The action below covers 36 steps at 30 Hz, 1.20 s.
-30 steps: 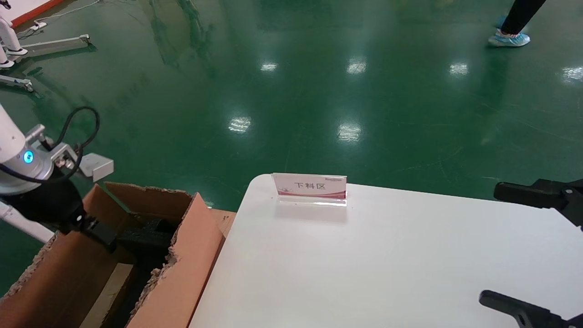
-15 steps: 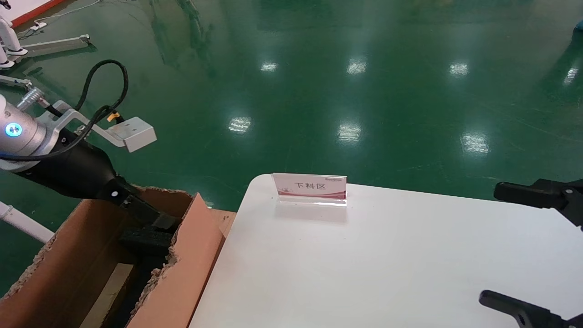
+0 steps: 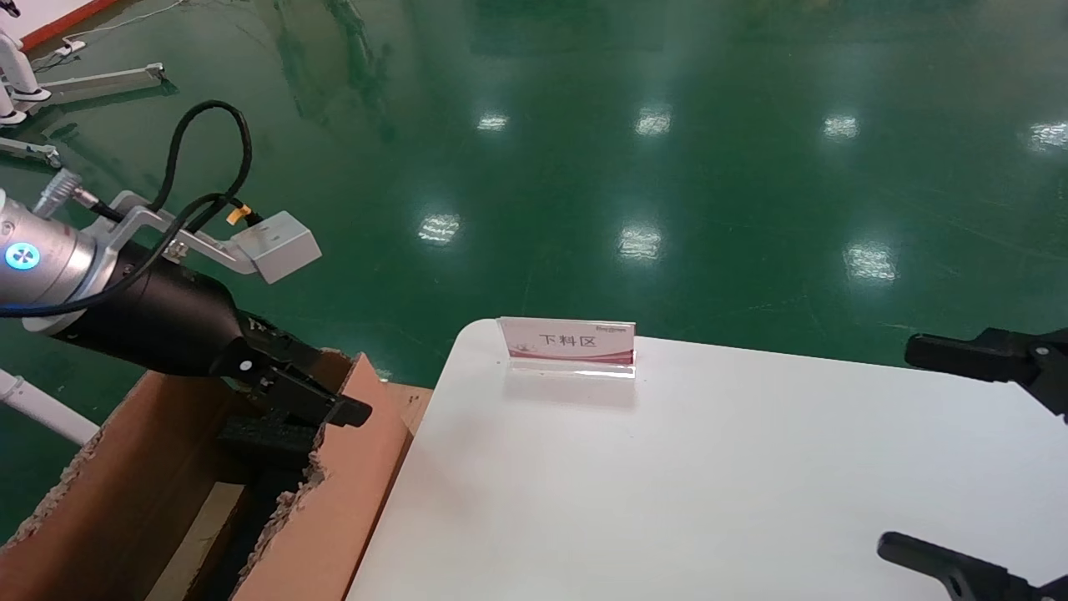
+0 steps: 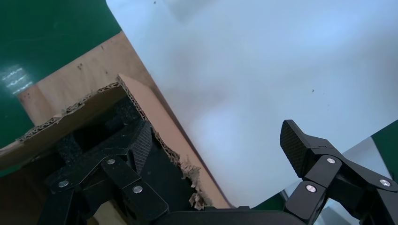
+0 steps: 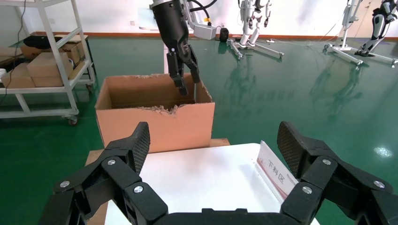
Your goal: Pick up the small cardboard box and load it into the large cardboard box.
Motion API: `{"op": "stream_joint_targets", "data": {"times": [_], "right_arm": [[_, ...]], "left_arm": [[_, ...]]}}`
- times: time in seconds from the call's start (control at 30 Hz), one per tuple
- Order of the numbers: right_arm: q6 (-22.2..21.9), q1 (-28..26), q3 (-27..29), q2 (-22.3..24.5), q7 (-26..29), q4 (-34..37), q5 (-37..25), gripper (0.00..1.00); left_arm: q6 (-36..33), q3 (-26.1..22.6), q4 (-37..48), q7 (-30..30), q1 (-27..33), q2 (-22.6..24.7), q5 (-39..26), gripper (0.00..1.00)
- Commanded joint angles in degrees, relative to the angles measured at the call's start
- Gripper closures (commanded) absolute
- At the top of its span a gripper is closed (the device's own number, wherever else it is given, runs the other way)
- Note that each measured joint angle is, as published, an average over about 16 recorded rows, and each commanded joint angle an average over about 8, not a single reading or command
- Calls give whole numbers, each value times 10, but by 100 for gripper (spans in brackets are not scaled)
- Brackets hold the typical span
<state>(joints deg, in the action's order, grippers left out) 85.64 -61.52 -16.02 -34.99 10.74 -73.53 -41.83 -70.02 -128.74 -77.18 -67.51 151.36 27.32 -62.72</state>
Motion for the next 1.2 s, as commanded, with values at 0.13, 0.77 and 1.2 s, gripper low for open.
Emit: {"op": "stream_joint_targets", "data": {"times": [0.13,0.77,1.2], "right_arm": [[0,0,0,0,0,0,0,0],[0,0,0,0,0,0,0,0],[0,0,0,0,0,0,0,0]], "left_arm": [[-9,28,6,10,-22,9,-1,0],[-34,194,14,92,-155,24,26,0],[-50,311,17,152,-248,31,49,0]]}}
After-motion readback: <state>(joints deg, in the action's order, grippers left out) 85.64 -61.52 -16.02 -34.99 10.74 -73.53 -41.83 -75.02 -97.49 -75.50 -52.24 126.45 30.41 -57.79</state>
